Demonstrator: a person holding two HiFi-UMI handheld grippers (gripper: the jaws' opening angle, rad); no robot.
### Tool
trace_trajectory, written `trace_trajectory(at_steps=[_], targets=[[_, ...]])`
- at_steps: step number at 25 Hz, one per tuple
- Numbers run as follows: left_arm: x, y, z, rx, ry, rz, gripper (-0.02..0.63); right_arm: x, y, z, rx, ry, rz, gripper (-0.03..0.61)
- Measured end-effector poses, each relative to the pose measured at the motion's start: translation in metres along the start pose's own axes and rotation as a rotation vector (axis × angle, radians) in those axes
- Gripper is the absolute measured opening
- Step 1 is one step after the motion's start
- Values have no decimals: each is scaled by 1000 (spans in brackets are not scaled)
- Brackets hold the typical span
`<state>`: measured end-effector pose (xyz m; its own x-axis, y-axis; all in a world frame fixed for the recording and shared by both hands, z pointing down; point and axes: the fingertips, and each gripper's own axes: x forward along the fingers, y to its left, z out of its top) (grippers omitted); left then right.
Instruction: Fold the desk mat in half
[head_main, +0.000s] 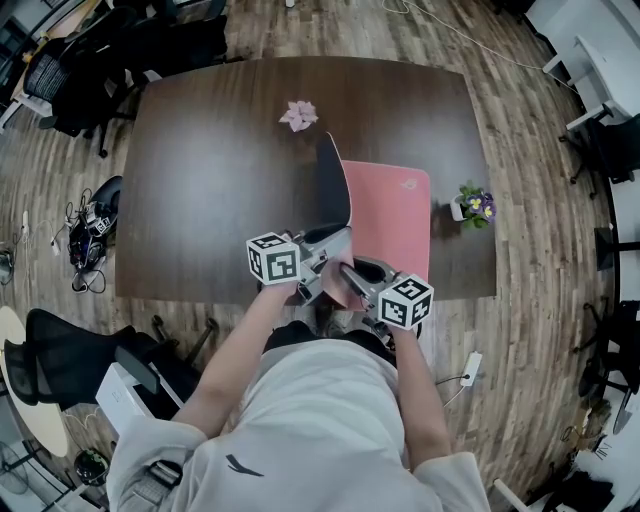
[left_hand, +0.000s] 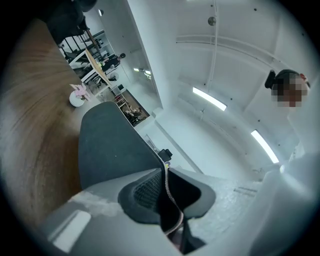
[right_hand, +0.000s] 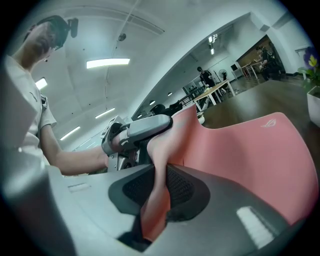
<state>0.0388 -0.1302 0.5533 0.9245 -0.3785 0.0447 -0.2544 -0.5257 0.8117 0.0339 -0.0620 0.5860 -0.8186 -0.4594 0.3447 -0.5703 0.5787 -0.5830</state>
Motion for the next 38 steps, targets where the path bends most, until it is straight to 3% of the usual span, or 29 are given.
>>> trace_trajectory(at_steps=[8, 13, 18, 26, 31, 38], targets=[[8, -23, 0, -1, -10, -69, 49, -37, -20, 7, 41, -67, -65, 66], [4, -22, -1, 46, 6, -44, 28, -91, -55, 12, 181, -201, -150, 66], [0, -13, -6, 17, -4, -25, 28, -145, -90, -8, 323, -327, -236, 66], [2, -4, -24, 38, 57, 12, 28, -161, -123, -51, 459, -310, -313, 67], [-1, 0, -36, 69, 96, 41, 28, -141, -138, -61, 451, -197, -355, 69], [-11, 4, -37, 54, 80, 55, 26, -127, -142, -52, 457, -169, -353, 69]])
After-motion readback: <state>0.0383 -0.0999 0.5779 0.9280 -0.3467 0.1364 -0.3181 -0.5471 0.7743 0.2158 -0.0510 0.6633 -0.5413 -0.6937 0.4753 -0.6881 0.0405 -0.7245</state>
